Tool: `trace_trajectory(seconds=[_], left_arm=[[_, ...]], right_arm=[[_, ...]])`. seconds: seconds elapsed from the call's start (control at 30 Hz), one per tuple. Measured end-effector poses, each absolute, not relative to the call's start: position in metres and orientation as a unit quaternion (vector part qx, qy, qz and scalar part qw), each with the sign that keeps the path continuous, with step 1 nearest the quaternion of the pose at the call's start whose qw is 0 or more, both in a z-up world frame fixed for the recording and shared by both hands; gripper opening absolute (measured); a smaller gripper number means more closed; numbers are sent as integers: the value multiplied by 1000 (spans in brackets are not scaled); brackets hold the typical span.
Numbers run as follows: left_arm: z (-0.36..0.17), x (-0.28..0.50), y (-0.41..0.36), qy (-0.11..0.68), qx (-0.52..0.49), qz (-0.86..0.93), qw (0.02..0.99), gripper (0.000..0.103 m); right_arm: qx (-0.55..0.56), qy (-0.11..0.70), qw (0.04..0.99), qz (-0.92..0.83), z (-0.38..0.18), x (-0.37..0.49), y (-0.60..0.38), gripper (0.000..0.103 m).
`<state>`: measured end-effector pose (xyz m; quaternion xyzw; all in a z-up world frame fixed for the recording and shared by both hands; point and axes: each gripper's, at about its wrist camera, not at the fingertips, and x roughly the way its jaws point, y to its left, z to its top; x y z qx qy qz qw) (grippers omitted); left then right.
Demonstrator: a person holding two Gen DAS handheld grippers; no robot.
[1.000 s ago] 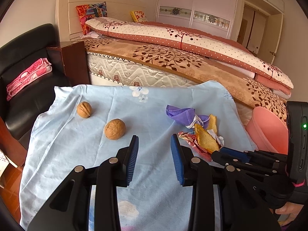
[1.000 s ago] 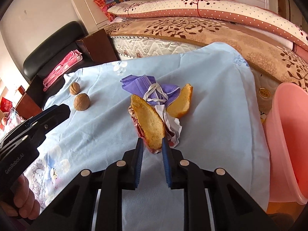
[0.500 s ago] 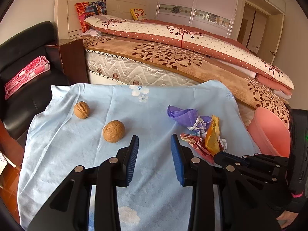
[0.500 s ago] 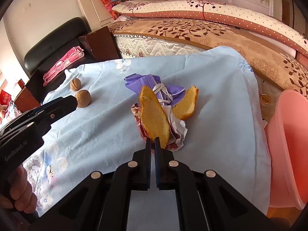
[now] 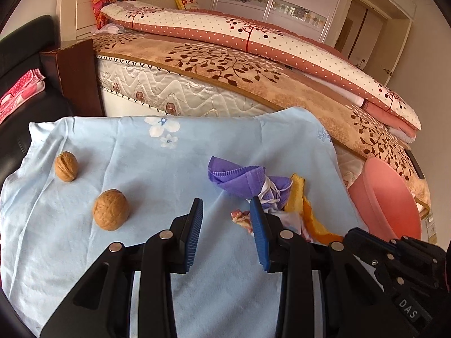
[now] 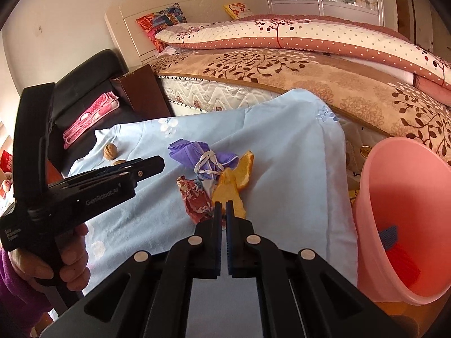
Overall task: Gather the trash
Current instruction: 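Grasp the purple mask with the left tool while the right tool lifts the bread crust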
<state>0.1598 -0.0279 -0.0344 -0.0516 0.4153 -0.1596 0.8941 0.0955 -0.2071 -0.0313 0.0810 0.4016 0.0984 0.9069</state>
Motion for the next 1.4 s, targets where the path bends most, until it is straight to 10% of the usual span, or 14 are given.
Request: trace_trajectory(seconds=[0.87,1.03,1.4], left_arm=[[-55,218,-58,479,-98,-97,867,47],[-57,214,-58,484,-97,-97,864,47],[-51,215,-64,464,-98,-105,874,31]], right_arm=[[87,448,885,93,-61,81,-224,2],[105,437,888,96,-57,79,-229,36],[77,444,889,83,-63,93,-226,41]])
